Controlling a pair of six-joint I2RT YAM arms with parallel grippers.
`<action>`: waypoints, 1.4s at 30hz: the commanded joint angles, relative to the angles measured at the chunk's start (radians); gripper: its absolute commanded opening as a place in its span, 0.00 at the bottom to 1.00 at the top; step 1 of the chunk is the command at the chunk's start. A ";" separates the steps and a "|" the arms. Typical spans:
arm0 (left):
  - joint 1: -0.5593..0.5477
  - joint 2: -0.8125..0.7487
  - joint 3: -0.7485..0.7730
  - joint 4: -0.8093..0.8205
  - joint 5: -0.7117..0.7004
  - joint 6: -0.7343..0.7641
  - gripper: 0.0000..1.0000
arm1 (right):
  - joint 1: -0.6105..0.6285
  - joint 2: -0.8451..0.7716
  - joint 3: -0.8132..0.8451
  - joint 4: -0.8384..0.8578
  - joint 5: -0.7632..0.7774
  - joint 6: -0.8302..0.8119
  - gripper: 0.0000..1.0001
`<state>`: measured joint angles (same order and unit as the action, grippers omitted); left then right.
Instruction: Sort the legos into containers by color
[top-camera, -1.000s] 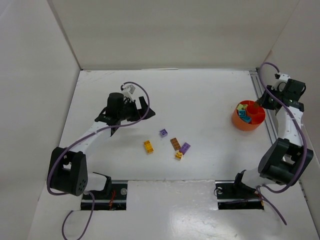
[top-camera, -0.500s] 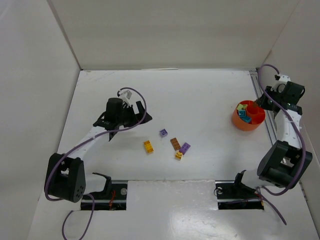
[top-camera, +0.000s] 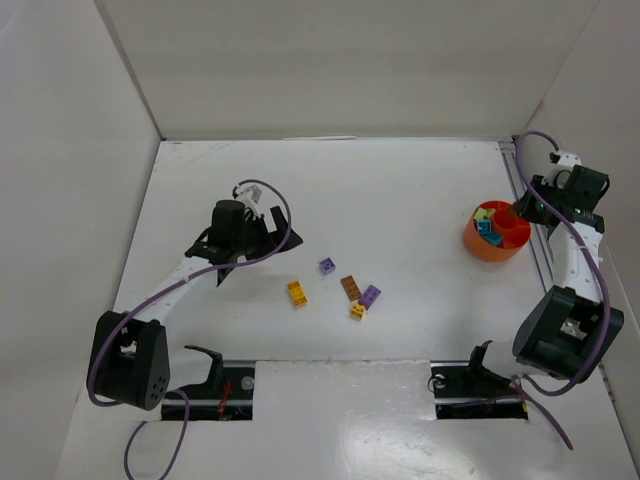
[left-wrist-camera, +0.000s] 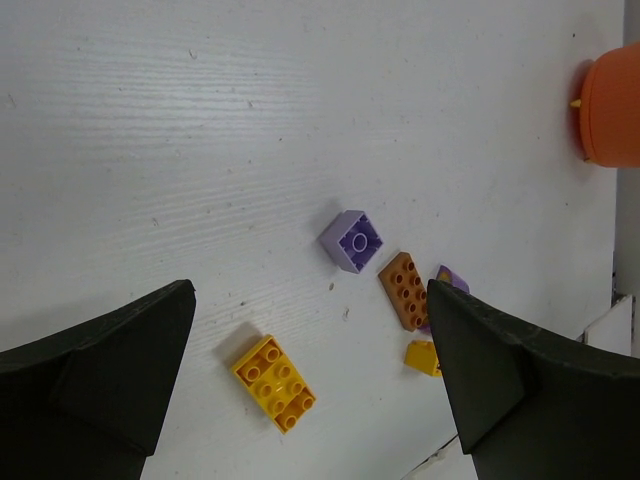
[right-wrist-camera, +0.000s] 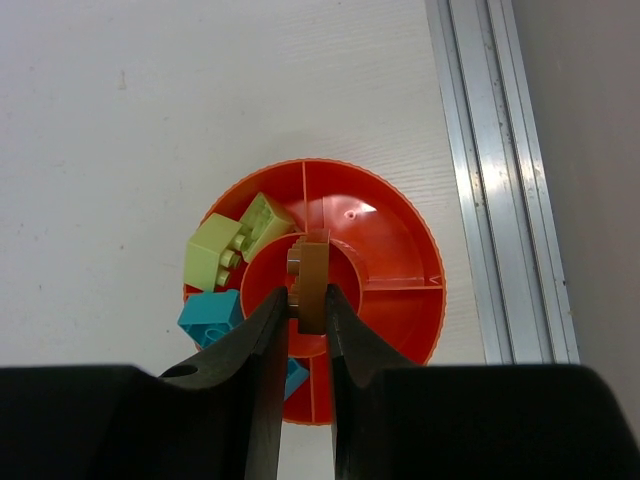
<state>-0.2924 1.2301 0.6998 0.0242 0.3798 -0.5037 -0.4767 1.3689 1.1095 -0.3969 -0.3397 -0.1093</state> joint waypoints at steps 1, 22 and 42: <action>0.004 -0.037 -0.006 0.003 -0.010 -0.016 1.00 | -0.002 -0.016 -0.014 -0.031 -0.009 -0.009 0.00; 0.004 -0.018 -0.006 0.023 0.008 -0.007 1.00 | -0.002 -0.021 -0.025 -0.031 -0.044 -0.018 0.00; 0.004 -0.115 -0.026 -0.026 -0.013 -0.038 1.00 | 0.150 -0.097 0.035 -0.128 0.114 -0.095 0.54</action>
<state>-0.2924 1.1763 0.6861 0.0067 0.3756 -0.5217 -0.3737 1.3418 1.0790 -0.5083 -0.2699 -0.1562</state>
